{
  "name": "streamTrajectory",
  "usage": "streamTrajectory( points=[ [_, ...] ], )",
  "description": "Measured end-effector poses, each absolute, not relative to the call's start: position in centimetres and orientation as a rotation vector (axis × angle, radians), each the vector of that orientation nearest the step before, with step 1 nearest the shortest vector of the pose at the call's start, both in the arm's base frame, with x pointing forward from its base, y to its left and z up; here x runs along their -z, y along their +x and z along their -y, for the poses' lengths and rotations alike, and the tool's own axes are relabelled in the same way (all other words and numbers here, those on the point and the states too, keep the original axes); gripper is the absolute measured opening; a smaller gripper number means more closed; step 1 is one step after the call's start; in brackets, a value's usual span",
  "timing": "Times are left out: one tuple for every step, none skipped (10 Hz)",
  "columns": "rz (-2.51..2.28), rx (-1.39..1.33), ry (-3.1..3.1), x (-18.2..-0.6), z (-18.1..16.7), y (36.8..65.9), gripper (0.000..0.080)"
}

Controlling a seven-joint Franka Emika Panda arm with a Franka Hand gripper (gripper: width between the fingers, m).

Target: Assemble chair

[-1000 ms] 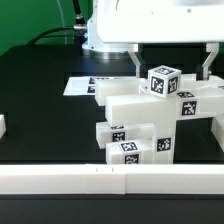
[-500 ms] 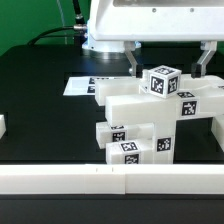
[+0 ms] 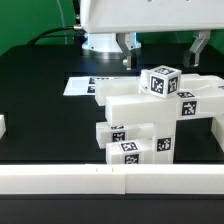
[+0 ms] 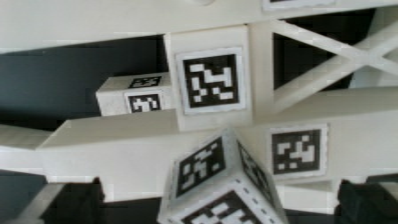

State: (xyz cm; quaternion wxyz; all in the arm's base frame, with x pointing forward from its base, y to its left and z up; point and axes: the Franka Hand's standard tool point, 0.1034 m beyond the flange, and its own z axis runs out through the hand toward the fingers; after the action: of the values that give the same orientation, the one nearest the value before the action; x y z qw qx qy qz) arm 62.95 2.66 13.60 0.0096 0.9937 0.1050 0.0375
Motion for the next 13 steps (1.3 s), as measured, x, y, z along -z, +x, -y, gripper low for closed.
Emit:
streamTrajectory(
  points=[
    [-0.301,-0.117,3.106,-13.6,-2.7,62.9,0.0649],
    [-0.385,-0.143,3.084,-13.6,-2.5,63.3,0.0649],
    [-0.566,-0.233,3.014,-13.6,-2.2,64.0,0.0649],
    [-0.600,-0.232,3.008,-13.6,-2.4,64.0,0.0649],
    [-0.632,-0.235,3.001,-13.6,-2.6,64.1,0.0649],
    [-0.628,-0.235,3.001,-13.6,-2.5,64.1,0.0649],
    [-0.624,-0.235,3.002,-13.6,-2.5,64.1,0.0649],
    [-0.641,-0.234,2.997,-13.6,-2.5,64.1,0.0649],
    [-0.791,-0.229,2.942,-13.6,-2.3,64.1,0.0649],
    [-0.928,-0.232,2.884,-13.3,-2.2,64.2,0.0649],
    [-0.944,-0.237,2.873,-13.1,-2.6,64.2,0.0649],
    [-0.947,-0.234,2.874,-12.8,-2.9,64.1,0.0649],
    [-0.940,-0.232,2.878,-12.7,-2.9,64.1,0.0649]
  ],
)
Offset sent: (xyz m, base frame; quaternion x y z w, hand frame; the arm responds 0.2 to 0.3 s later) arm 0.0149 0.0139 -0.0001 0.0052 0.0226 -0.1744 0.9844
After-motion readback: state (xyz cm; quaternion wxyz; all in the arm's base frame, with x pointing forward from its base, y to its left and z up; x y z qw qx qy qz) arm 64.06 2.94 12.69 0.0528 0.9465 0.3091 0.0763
